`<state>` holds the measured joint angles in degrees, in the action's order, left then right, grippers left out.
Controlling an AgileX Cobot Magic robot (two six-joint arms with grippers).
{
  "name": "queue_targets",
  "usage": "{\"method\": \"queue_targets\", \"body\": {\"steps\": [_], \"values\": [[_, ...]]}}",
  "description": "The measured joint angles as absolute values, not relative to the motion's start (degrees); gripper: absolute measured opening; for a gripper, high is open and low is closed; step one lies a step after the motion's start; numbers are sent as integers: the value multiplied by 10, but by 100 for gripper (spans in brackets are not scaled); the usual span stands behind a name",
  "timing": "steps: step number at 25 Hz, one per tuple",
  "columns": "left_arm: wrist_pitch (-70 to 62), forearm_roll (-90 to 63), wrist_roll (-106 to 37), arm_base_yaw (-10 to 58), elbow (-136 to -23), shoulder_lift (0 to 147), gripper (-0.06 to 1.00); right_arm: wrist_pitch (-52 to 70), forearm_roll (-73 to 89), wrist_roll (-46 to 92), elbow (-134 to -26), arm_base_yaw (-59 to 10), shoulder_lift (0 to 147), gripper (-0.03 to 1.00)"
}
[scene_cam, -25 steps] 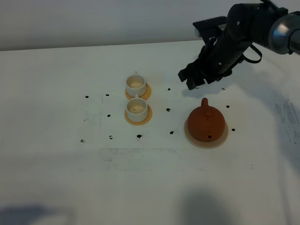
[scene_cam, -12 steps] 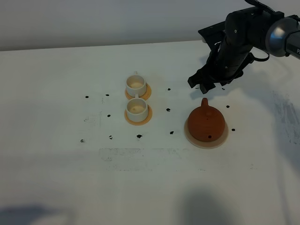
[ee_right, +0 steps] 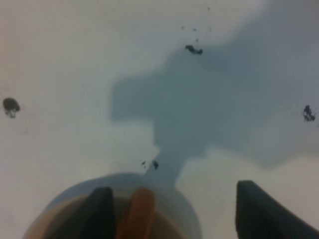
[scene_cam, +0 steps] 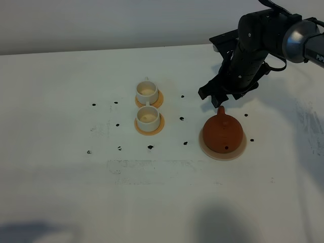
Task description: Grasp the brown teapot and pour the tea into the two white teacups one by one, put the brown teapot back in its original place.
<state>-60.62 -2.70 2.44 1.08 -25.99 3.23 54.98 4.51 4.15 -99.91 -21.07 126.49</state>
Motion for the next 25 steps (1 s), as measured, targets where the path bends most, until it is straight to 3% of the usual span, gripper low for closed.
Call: {"method": "queue_targets", "body": {"steps": [25], "values": [[-606,-27,24,11,-260,32,21,577,23,40,-999,-225,1265,51]]}}
